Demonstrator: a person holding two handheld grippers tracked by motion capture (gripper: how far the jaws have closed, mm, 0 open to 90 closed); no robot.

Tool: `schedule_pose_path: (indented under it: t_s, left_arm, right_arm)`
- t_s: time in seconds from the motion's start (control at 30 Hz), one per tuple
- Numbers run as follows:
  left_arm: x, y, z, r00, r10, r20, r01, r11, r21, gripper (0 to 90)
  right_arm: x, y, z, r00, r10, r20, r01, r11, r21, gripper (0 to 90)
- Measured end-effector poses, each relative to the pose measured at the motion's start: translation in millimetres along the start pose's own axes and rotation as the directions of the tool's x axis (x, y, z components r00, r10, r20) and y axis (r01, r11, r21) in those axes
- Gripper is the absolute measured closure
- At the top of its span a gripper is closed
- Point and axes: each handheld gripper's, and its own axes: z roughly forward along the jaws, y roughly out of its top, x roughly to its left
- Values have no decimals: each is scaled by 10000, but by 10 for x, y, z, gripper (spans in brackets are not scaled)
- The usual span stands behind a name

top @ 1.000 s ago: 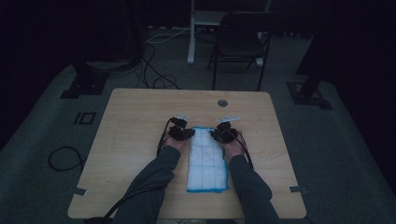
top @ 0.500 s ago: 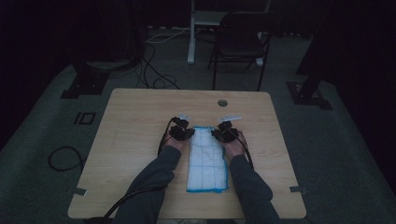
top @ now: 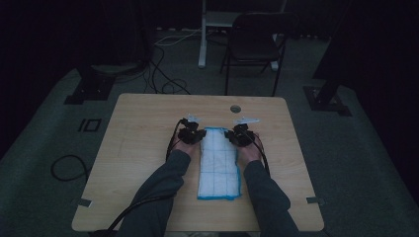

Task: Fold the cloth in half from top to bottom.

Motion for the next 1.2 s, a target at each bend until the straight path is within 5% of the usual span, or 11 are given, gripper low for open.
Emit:
schedule_pose_path:
  t_s: [0.47,0.93,1.2]
  left_arm:
    - [-83,189,-217,9992,363,136,-353,9970,-687,873]
    - [-221,64,-462,9973,616,408,-566,9918,-1147,872]
    - [-303,-79,-580,9970,410,659,-305,9877,-1531,871]
  right_arm:
    - [17,149,-225,9993,-380,41,382,9973,-624,846]
    - [187,48,-477,9958,-905,-120,890,9915,-954,846]
    - [254,-66,-587,9961,-817,-326,772,9896,-1216,846]
